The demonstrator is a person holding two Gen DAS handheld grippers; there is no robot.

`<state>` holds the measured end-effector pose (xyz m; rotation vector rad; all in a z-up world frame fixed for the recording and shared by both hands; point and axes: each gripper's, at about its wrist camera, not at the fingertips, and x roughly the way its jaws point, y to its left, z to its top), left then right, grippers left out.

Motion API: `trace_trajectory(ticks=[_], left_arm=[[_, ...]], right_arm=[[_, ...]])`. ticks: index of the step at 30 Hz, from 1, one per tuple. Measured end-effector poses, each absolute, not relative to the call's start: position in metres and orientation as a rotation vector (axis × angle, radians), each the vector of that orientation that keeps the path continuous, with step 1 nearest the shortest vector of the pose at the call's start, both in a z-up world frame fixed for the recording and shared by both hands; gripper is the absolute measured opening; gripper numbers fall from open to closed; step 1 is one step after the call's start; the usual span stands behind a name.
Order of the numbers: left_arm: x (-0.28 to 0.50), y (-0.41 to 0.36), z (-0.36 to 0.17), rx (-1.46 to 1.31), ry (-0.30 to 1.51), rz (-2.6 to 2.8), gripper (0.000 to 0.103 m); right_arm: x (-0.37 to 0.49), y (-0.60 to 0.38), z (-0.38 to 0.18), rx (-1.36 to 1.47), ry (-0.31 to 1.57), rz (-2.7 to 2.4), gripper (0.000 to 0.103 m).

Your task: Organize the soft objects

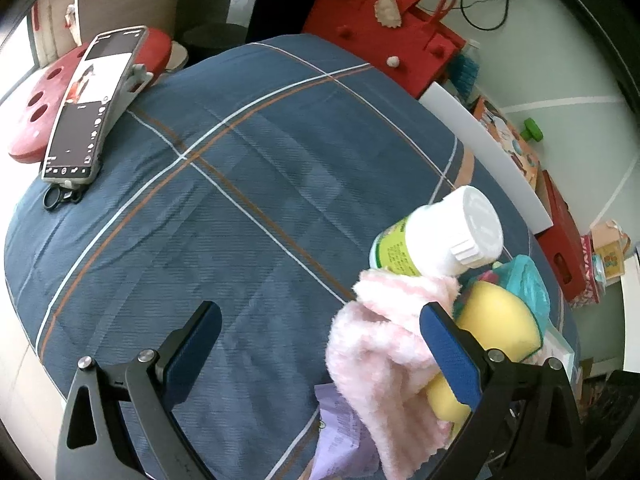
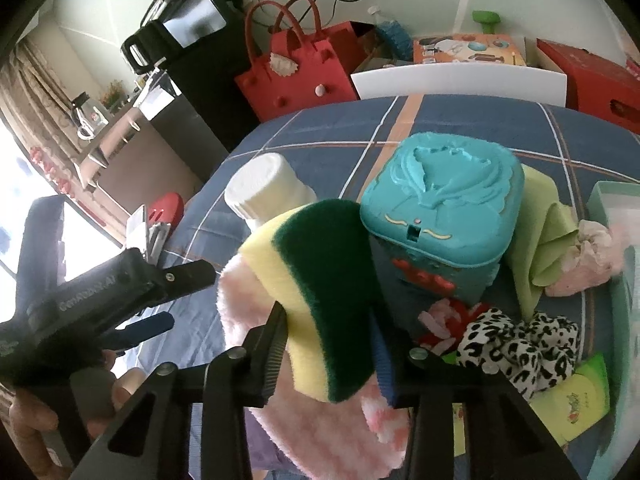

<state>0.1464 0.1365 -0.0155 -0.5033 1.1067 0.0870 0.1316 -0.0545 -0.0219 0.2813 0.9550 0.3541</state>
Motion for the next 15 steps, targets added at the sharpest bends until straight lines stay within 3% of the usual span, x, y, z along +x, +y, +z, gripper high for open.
trace_trajectory(ticks=[15], left_arm=[[0.157, 0.106, -0.024, -0.445, 1.154, 0.005, 0.099]], right_arm=[[0.127, -0.062, -0.016, 0.281, 0.947, 0.336, 0.037]])
